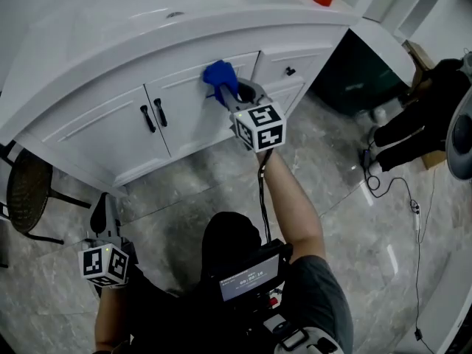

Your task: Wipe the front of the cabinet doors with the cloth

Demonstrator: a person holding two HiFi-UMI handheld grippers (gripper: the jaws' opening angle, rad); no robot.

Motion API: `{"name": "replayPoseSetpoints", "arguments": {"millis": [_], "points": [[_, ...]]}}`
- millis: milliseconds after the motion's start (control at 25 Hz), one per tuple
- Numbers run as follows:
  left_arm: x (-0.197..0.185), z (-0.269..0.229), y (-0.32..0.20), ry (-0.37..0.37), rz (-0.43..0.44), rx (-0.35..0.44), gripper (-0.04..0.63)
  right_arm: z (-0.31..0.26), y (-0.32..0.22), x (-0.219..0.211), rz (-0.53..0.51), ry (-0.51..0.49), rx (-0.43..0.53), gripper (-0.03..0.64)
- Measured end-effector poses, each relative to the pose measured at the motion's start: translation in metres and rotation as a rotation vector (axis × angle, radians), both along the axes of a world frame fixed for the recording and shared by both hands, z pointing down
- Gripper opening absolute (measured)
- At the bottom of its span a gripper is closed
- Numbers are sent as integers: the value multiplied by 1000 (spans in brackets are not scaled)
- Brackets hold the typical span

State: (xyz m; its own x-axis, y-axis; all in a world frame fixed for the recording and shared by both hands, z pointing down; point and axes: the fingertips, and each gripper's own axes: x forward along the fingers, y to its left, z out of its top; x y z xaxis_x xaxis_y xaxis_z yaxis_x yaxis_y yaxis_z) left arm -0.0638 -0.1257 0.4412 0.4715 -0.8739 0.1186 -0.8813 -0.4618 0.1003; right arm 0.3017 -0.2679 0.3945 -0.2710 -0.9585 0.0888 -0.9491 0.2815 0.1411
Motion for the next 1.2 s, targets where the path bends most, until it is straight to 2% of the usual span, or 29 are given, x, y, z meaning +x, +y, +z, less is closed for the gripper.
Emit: {"name": "replayPoseSetpoints", "arguments": {"millis": [160,360,480,600,760,960,1080,1200], "points": [[14,2,2,-11,27,-5,3,8,-6,63,122,-8,-15,49],[17,5,2,-16,35,-12,3,4,4,107,205,-165,2,49],[14,4,3,-16,28,-12,3,-2,13,111,213,-227,20,49],[7,4,0,-8,22,-11,3,-11,22,73,135,-224,32,49],[-2,8,0,26,16,-19,3,-12,33,-21,-43,-201,31,49],[-14,13,4,41,15,-27,3,15,33,-133,-237,-108,12,49],[-26,17,4,42,3,-40,3,30,24,-166,-291,-68,2,49],[-35,17,4,38,-20,-48,3,35,16,-171,-299,-63,5,49]]}}
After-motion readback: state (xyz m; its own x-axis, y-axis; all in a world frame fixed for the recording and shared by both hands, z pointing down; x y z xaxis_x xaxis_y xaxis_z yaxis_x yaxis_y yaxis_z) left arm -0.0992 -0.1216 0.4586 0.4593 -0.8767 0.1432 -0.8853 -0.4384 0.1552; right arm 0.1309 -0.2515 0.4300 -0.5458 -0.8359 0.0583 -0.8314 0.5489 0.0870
